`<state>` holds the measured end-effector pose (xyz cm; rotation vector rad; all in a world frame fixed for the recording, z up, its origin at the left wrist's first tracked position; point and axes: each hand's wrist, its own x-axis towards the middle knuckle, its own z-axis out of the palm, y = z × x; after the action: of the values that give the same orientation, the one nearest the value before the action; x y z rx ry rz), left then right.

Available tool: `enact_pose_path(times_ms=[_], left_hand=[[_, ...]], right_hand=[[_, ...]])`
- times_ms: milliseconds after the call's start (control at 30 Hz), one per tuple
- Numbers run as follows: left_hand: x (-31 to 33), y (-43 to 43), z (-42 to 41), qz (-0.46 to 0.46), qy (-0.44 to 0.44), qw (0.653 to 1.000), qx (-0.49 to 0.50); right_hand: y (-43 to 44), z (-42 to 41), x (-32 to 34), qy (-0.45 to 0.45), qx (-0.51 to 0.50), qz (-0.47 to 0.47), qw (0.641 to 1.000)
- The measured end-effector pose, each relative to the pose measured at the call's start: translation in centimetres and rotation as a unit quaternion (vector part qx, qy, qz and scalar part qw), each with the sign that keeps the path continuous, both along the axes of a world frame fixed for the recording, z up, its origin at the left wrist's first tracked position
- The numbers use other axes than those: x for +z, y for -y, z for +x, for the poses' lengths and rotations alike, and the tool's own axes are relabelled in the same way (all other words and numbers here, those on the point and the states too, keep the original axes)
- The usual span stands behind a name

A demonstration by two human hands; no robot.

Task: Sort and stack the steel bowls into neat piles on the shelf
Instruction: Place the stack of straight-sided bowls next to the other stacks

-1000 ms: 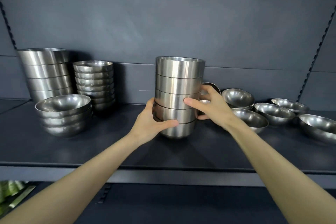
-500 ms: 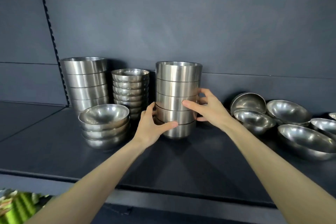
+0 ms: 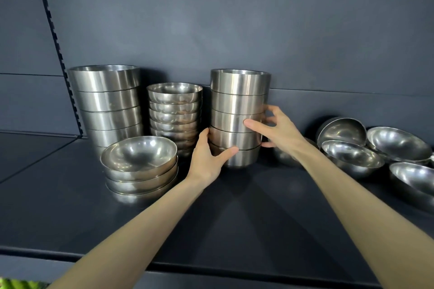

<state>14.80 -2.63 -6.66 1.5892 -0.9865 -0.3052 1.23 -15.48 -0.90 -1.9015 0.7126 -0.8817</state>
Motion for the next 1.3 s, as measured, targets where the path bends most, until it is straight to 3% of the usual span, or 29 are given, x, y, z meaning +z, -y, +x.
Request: enact_pose_path(times_ms=[267,533,833,1133,1300], left_hand=[[0.4,-0.1,0.2,0.022,0.020,1.000,-0.001],[2.1,-2.3,-0.8,0.116,0.125,0.985,0.013],[7.3,-10.9,-2.4,0.135,0.377,0.915,0.045],[8.8,-22.2,1.1,0.177,0.483,0.852,0.099],[7.1,-25.4,4.9,0.186,0.475,0.856,0.087]], right_hand=[[-0.4,0.2,0.1,-0.027,-0.020,-0.001,0.999],[-2.8,-2.9,0.4,-0.138,-0.064,-0.121,0.981],[-10.2,-6.4,4.5,-0.226,-0.099,-0.280,0.928],[-19.5,-4.0,4.8,-0.254,-0.055,-0.353,0.899],[-22.7,-0.3,3.3,-0.257,-0.035,-0.349,0.901]])
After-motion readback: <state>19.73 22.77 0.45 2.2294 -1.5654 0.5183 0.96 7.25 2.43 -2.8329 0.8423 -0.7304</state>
